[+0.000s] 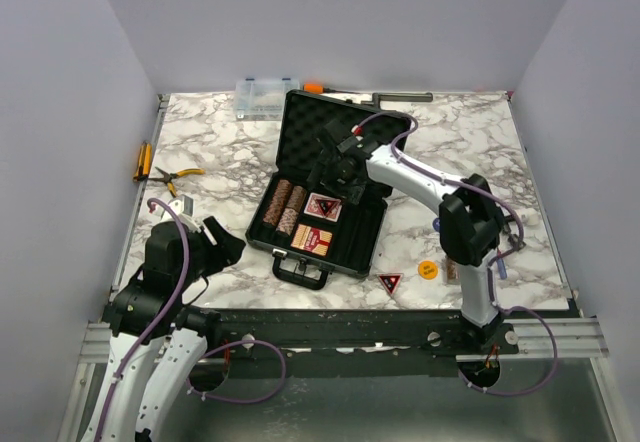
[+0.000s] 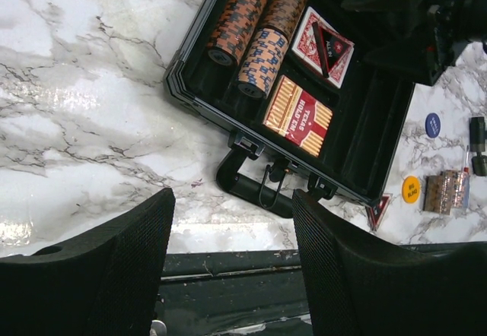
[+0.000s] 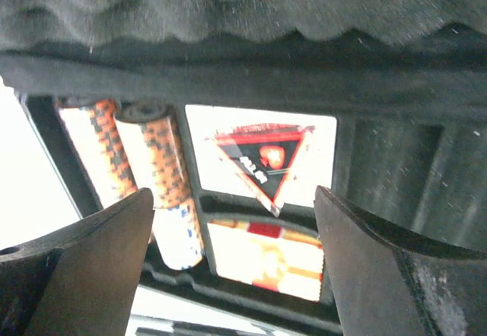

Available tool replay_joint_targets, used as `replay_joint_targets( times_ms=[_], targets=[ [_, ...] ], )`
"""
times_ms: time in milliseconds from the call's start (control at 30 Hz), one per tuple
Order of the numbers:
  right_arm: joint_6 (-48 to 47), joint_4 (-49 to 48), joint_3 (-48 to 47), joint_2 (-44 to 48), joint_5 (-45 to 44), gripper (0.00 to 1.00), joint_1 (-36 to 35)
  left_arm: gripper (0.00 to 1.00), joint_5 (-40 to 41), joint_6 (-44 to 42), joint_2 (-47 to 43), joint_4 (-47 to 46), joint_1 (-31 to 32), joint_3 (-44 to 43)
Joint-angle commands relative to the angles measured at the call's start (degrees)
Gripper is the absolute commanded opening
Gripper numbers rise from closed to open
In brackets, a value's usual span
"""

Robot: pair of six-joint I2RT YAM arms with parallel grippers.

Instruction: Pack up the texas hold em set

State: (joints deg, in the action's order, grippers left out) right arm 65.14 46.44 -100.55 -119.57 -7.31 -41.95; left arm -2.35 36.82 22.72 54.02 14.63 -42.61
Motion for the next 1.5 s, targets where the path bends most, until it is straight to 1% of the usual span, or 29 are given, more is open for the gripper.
replay_joint_targets(
  times_ms=[0,200,333,500,567,667,833,900,933,1033,1133,1200,1233,1400,1467],
  targets=[
    [-6.6,-1.9,5.5,8.1,2.1,0.89,-0.5,0.64,-1.1,-0.6,-1.3,-0.8,-0.3,0.6],
    [-11.4,2.4,13.6,19.2,1.2,0.89,-0.5,0.65,-3.2,-1.5,-2.8,-1.8,-0.5,0.9],
    [-12.6,5.9,19.5,28.4,-0.1,0.9,-0.5,0.68,-5.6,-2.5,-1.7,-2.6,-0.4,1.3],
    [-11.4,10.4,27.1,39.8,-1.1,0.92,-0.4,0.75,-9.8,-5.2,2.7,-2.3,-0.4,-0.3],
    [-10.8,11.5,30.2,44.5,-1.4,0.94,-0.5,0.76,-8.8,-5.7,3.5,-0.9,-0.3,-2.4],
    [-9.0,13.4,34.1,50.8,-1.9,0.97,-0.5,0.8,-8.0,-4.1,2.3,0.3,-0.1,-4.7],
    [-5.9,17.7,36.0,56.4,-2.1,1.0,-0.4,0.86,-10.8,-1.3,3.8,2.0,1.7,-7.8],
    [-5.2,18.2,36.3,57.8,-2.7,1.0,-0.4,0.92,-11.2,-0.7,5.0,2.0,3.7,-8.5],
    [-4.8,18.5,36.2,57.9,-3.3,1.0,-0.5,0.95,-11.0,-0.4,6.0,2.0,4.8,-9.0],
    [-4.9,19.2,33.4,56.1,-5.4,1.0,-0.4,0.97,-10.3,-0.7,9.5,0.9,9.3,-10.5],
    [-4.3,22.0,28.5,52.4,-7.9,1.0,-0.4,0.97,-8.7,-1.2,14.3,-2.0,15.0,-11.7],
    [-4.9,23.4,24.4,50.4,-10.2,1.0,-0.5,0.94,-6.5,-1.1,17.8,-4.1,19.5,-12.4],
    [-5.7,24.1,21.9,49.5,-11.8,1.0,-0.4,0.93,-5.4,-0.9,19.2,-5.6,21.7,-12.4],
    [-10.0,30.8,6.6,42.8,-25.5,1.0,-0.4,0.91,1.5,0.8,27.3,-13.8,34.2,-12.1],
    [-10.3,33.0,1.2,40.7,-28.0,1.0,-0.4,0.9,3.9,1.2,31.5,-16.1,38.6,-12.8]
  ],
)
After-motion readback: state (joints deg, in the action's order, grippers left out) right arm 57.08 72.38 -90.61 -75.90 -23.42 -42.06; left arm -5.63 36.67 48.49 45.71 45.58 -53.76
